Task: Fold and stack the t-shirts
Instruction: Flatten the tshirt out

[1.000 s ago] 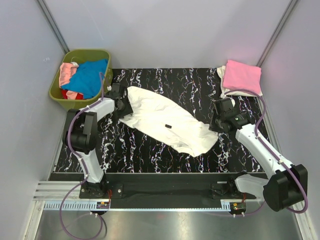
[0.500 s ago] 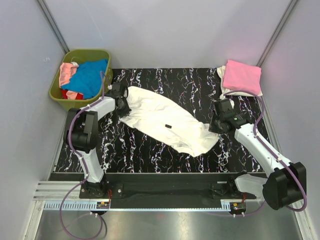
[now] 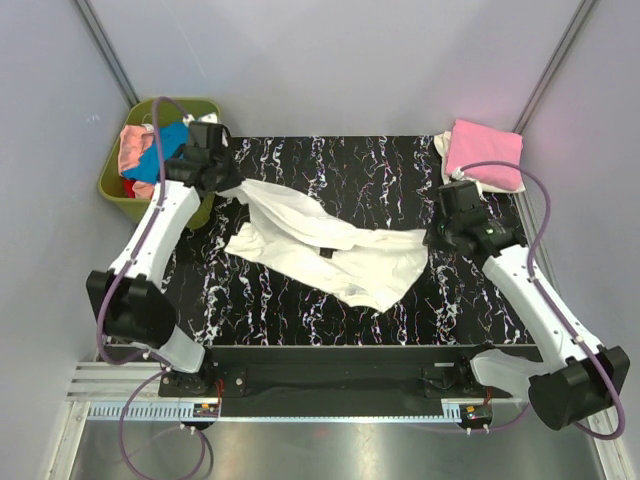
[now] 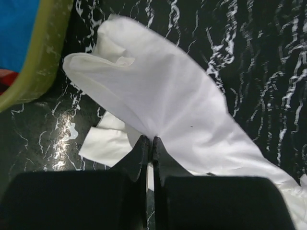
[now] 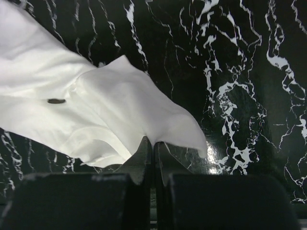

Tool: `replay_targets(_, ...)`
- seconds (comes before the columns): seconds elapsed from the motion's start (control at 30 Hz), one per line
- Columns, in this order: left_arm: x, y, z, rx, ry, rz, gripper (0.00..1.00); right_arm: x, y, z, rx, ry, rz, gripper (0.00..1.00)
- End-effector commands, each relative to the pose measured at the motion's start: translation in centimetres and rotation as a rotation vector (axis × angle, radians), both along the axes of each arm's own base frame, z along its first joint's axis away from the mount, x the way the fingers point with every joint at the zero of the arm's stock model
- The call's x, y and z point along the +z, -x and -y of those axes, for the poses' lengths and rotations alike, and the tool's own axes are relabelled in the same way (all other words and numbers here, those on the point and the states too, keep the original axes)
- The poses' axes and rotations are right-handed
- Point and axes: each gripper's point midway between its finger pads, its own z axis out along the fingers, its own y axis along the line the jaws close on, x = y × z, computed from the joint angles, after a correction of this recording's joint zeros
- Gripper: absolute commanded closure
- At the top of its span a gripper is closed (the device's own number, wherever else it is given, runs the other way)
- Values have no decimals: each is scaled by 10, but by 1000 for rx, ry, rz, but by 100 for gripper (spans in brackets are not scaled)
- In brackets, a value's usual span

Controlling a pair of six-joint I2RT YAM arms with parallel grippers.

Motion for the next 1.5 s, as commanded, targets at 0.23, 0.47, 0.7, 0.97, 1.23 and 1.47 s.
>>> replay_targets(0.23,88,71,-13,-63,-25,85,100,104,18,33,-113,11,213,100)
replay_targets(0.47,142,115,-20,-99,-35,144,98,135,38,66,-239,59,326,100)
replay_targets(0.7,24,58,8,-211,35,-192,99,69,-8,44,-198,95,148,100)
replay_targets(0.97,-102,-15,-7,-153,46,-526,100,-7,-74,60,-241,-18,-89,100)
replay_targets(1.23,-77,7,-1,-159,-62,-447,59,-27,-95,77,-287,-82,-141,100)
replay_targets(1.47,-94,79,42,-248,-97,-448,51,-46,-90,68,-273,-128,-175,100)
